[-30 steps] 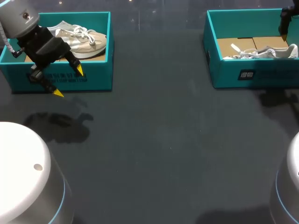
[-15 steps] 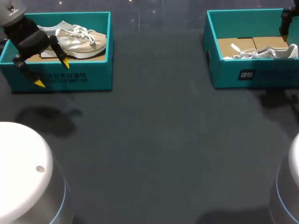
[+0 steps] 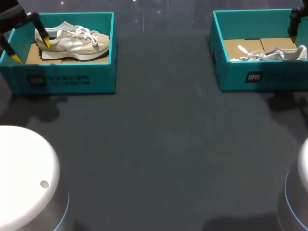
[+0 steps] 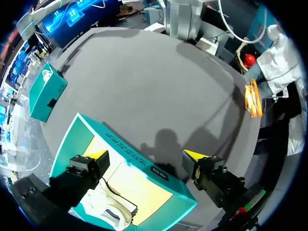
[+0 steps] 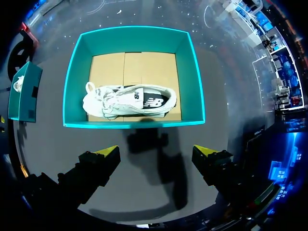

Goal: Take the shoe out of the shoebox, open the shoe tongue, remove and reinsert the insole, then place the shoe into the shoebox

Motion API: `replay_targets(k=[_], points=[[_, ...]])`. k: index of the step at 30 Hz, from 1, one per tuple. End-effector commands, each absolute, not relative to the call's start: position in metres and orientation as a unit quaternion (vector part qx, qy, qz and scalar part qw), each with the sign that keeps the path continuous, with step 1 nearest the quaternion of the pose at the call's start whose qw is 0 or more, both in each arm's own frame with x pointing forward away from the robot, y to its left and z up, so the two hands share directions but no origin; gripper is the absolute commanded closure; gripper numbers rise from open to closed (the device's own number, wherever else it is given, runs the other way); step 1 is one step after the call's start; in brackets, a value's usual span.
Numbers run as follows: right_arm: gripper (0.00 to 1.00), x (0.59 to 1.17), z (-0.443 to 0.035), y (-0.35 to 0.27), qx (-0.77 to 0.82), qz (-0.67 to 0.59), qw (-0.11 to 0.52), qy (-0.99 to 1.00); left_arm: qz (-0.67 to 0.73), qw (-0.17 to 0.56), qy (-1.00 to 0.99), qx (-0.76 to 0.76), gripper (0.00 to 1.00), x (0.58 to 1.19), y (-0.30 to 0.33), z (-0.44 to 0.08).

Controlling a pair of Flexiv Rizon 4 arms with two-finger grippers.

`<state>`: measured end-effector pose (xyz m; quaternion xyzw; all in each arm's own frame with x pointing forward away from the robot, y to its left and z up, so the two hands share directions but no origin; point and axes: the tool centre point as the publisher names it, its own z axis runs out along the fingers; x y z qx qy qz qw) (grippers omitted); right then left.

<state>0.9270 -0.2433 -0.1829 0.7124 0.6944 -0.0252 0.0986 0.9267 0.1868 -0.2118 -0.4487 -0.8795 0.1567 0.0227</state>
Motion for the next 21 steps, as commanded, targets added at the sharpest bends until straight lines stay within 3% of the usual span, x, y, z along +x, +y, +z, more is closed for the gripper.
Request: replay_targets(k=[1,10,21], points=[[0.0,0.926,-0.183,-0.243,0.712,-0.025,0.099,0.694,0.154,0.04,-0.878,-0.451,0.0,0.933,0.187,-0.212],[0.0,0.926,-0.183,-0.243,0.712,-0.025,0.099,0.694,0.143,0.035,-0.866,-0.477,0.0,0.937,0.19,-0.213],[0.0,0.926,-0.183,-0.243,0.712,-0.025,0.099,0.694,0.056,0.009,-0.855,-0.515,0.0,1.005,0.247,-0.204]])
